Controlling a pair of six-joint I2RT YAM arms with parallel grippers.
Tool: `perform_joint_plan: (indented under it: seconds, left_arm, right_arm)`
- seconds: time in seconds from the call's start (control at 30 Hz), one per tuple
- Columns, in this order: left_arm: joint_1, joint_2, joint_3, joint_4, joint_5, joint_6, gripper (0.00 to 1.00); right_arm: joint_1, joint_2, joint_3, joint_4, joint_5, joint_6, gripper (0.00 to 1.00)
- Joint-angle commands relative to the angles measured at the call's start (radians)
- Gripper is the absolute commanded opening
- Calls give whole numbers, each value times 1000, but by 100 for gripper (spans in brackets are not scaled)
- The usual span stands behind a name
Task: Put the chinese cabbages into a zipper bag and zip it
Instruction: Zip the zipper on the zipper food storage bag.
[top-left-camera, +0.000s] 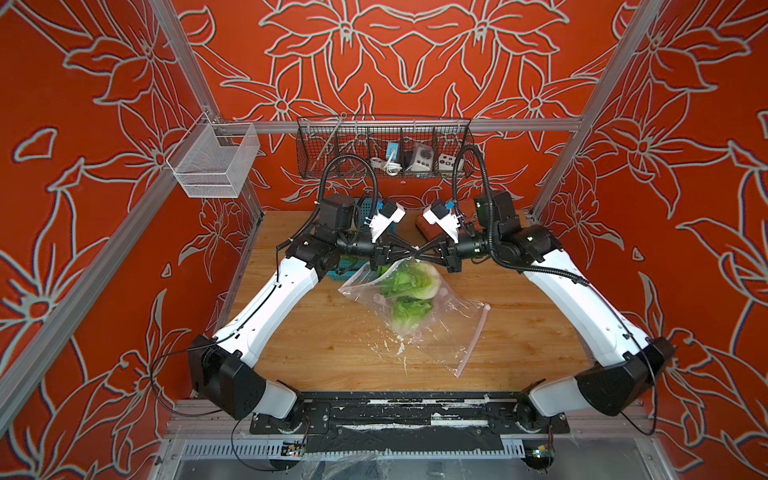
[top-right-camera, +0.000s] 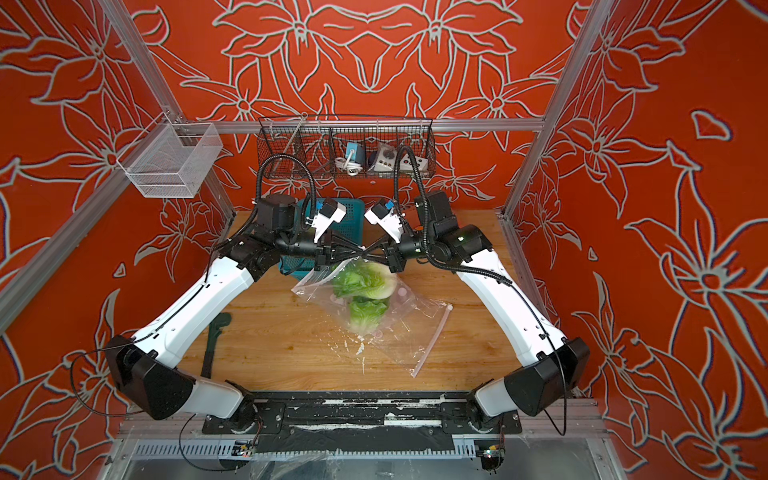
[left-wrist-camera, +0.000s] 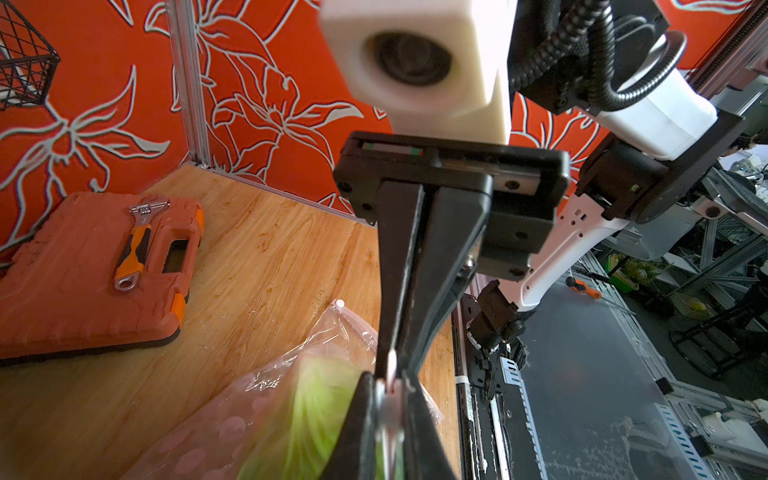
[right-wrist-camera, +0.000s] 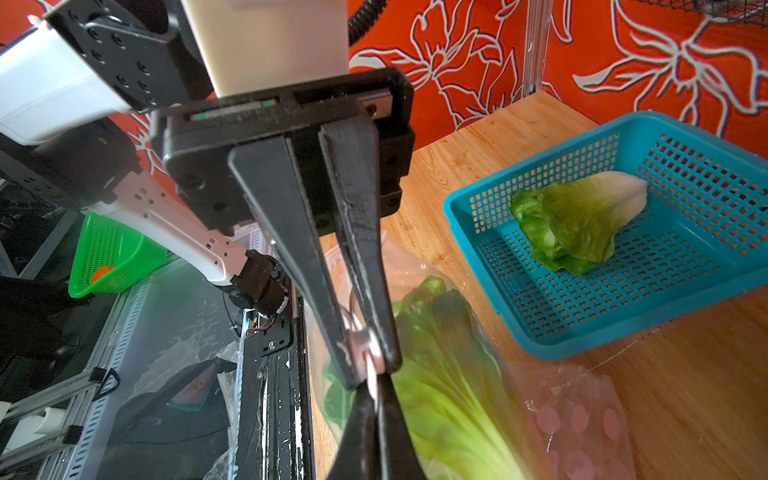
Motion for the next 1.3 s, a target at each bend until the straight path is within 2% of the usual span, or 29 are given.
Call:
perform_joint_plan:
  seconds: [0.0, 0.23, 0.63, 0.8, 1.03, 1.27]
  left_arm:
    - [21, -8, 1, 12, 31, 17, 7]
    - [33, -14, 3, -37, 16, 54, 5]
    - [87, -69, -51, -56, -15, 57, 6]
    - [108, -96, -99, -50, -76, 52, 6]
    - [172, -133, -178, -5, -174, -2, 6]
    - [220, -150, -234, 20, -270, -31, 6]
  right_arm:
    - [-15, -34, -48, 81, -7, 36, 0]
    - [-53, -77, -108, 212, -10, 137, 0]
    - [-91, -94, -114, 252, 6, 189, 0]
    - [-125, -90, -123, 257, 114, 243, 0]
    - [-173, -70, -129, 214, 359, 305, 0]
    - [-227, -62, -124, 222, 439, 374, 0]
